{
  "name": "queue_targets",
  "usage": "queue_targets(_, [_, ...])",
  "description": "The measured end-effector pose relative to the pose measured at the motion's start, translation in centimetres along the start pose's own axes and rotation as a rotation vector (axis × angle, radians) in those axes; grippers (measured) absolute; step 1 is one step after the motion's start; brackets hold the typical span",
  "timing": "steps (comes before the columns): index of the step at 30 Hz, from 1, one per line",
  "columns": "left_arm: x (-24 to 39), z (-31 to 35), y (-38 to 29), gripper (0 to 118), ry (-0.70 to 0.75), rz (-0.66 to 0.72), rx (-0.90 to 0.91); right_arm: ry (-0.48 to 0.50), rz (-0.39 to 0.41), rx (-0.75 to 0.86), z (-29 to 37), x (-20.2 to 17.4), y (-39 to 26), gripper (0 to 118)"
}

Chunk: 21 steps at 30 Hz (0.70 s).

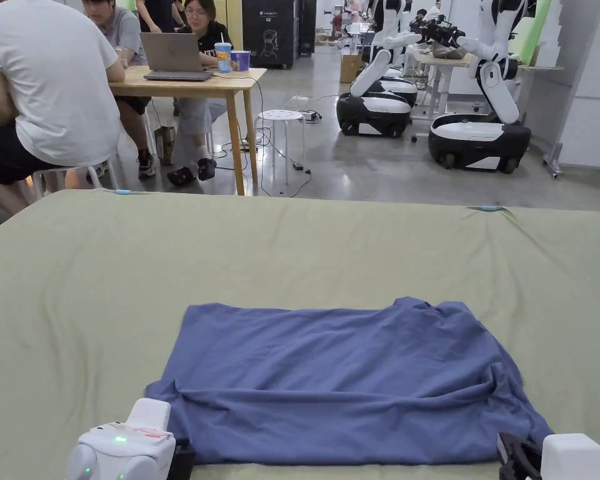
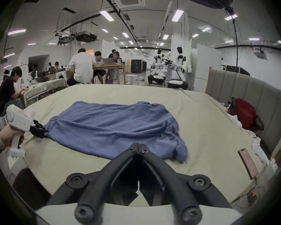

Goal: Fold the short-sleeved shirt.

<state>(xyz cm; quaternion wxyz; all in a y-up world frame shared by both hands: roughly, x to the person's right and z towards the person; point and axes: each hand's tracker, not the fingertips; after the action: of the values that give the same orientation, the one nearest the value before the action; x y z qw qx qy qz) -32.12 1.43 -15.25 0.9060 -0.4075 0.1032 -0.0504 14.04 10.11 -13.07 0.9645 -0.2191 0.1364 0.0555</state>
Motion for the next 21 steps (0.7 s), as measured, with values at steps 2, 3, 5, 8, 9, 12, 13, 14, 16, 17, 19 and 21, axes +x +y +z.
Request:
queue_targets(2, [-1.0,0.6,0.8,50,-0.040,0.082,-0.036,-0.031,-0.008,-0.015,-0.4,1.5,0.2,0])
queue_targets(3, [-1.2,0.9,0.9,28,-0.035,0.075,-0.020,-0.045,-0.013,-0.020,-0.6,2.2,0.2,0])
queue_targets(5, [-0.8,1.6,1.2,5,0.022,-0.004,-0.001,-0.075,-0.020,-0.043,-1.3,4.1,0.3,0])
queue_targets(8, [-0.5,3.2,2.2,5,0.021,-0.035,0.008,-0.129,-0.032,-0.097,-2.8,6.5,0.6,0])
queue_targets(9, [-0.5,3.8,2.5,5,0.021,-0.032,0.019,-0.138,-0.048,-0.125,-3.5,7.4,0.7,0])
queue_targets(12, [-1.0,5.8,3.3,5,-0.017,0.025,0.140,-0.135,-0.083,-0.182,-6.2,9.3,0.5,28])
queue_targets(13, [-0.8,6.2,3.6,5,-0.002,0.006,0.114,-0.135,-0.080,-0.197,-7.0,9.6,0.4,63])
queue_targets(14, [-0.4,6.6,3.9,5,0.003,-0.017,0.117,-0.134,-0.076,-0.201,-7.6,9.6,0.3,72])
queue_targets(16, [-0.2,6.9,4.2,5,-0.002,-0.019,0.127,-0.124,-0.071,-0.234,-9.5,9.8,0.2,86])
queue_targets(17, [-0.2,6.9,4.2,5,-0.009,-0.014,0.127,-0.111,-0.066,-0.260,-10.5,9.7,0.3,106])
queue_targets(19, [0.1,6.9,4.4,5,-0.006,-0.010,0.123,-0.107,-0.043,-0.265,-12.3,9.5,0.2,118])
queue_targets(21, [0.2,6.8,4.2,5,-0.004,-0.004,0.114,-0.115,-0.029,-0.288,-13.9,9.4,0.1,115])
